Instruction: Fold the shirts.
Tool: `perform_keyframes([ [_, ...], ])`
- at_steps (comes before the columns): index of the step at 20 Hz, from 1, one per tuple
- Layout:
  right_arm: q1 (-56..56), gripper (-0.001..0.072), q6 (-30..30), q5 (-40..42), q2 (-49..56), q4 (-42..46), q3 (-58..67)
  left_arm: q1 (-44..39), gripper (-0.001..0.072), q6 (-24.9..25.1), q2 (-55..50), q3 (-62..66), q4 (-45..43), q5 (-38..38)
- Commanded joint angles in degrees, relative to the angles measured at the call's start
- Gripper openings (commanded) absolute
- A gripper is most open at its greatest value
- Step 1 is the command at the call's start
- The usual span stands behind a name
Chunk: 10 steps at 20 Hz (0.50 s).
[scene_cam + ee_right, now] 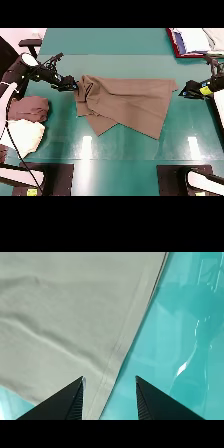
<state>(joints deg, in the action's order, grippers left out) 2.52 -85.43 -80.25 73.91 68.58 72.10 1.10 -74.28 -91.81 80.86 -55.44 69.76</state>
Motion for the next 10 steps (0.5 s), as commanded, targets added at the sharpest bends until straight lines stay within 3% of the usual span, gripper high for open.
perform_keyframes([
  [1, -0.02, 0.0373, 0.0, 1.25, -1.86, -0.28, -3.98, -0.04, 0.0417, 1.25, -0.02, -0.85, 1.6, -1.07],
  [3, 0.0, 0.0374, 0.0, 2.27, -1.86, -1.6, -6.1, 0.31, 0.0028, 1.27, -0.02, -0.59, 1.6, -3.52],
  [10, -0.07, 0.0374, 0.0, 2.25, -1.88, -1.6, -7.96, 1.79, 0.0052, -0.24, -0.02, 9.14, 1.01, -16.74],
])
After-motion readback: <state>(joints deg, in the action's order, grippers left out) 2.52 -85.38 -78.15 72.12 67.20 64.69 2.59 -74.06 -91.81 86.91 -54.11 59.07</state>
